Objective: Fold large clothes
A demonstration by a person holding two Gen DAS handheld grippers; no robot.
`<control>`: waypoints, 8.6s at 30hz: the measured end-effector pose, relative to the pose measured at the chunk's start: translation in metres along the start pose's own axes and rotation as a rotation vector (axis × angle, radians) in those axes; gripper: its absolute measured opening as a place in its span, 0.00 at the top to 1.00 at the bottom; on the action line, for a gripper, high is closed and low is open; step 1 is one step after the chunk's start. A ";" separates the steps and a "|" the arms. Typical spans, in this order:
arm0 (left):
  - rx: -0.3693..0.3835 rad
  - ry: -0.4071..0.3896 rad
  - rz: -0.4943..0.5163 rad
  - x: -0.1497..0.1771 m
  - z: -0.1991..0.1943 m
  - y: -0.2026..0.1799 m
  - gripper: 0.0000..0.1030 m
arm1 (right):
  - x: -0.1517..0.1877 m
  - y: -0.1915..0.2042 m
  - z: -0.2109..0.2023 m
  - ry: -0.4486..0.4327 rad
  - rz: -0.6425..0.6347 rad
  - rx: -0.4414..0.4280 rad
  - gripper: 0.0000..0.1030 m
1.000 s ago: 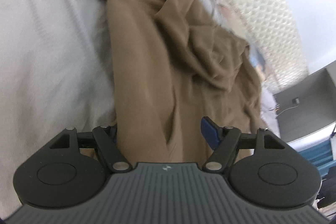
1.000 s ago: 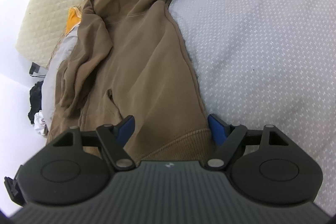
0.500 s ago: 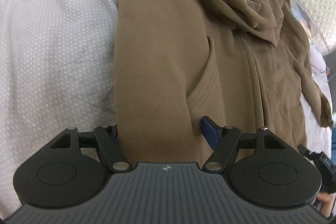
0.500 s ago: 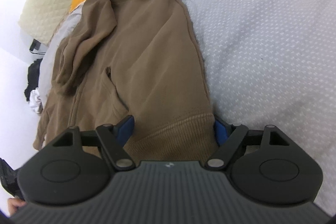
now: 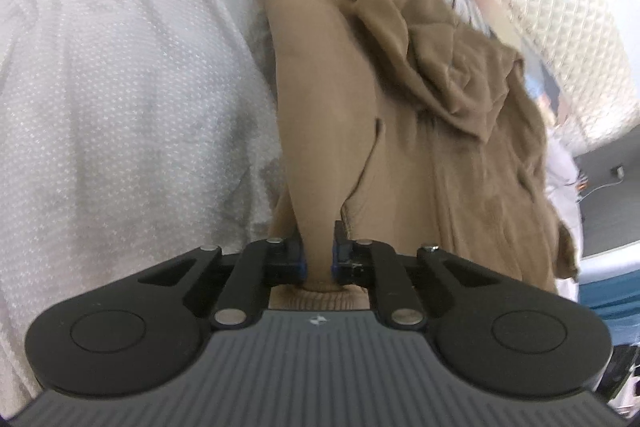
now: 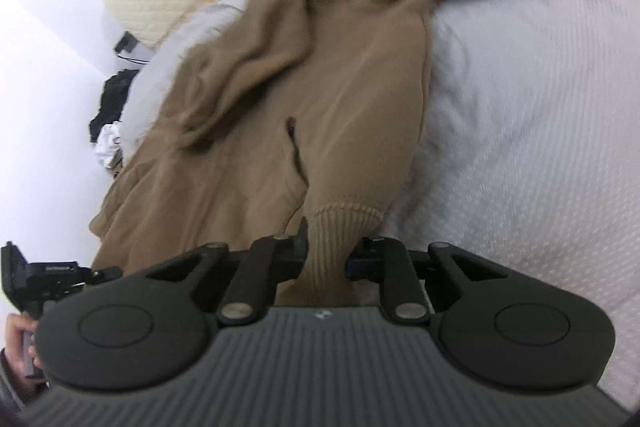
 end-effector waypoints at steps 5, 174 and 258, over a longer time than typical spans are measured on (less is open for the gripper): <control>0.034 -0.005 -0.003 -0.008 -0.034 -0.001 0.89 | -0.006 0.028 -0.035 -0.034 -0.062 -0.030 0.84; 0.000 -0.323 0.771 0.153 0.034 -0.224 0.36 | 0.045 0.084 -0.067 -0.497 -0.453 0.245 0.26; 0.033 -0.265 0.513 0.146 0.142 -0.161 0.08 | -0.230 -0.371 0.013 -0.815 0.279 0.583 0.04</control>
Point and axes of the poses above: each gripper's, at about its wrist camera, not at the fingertips, and z roughly the way its jaws point, y to its left, x to its underside, the point moved 4 cm from there along z, roughly the way its jaws point, and after that the axes turned 4 degrees about -y, right-handed, at the moved point
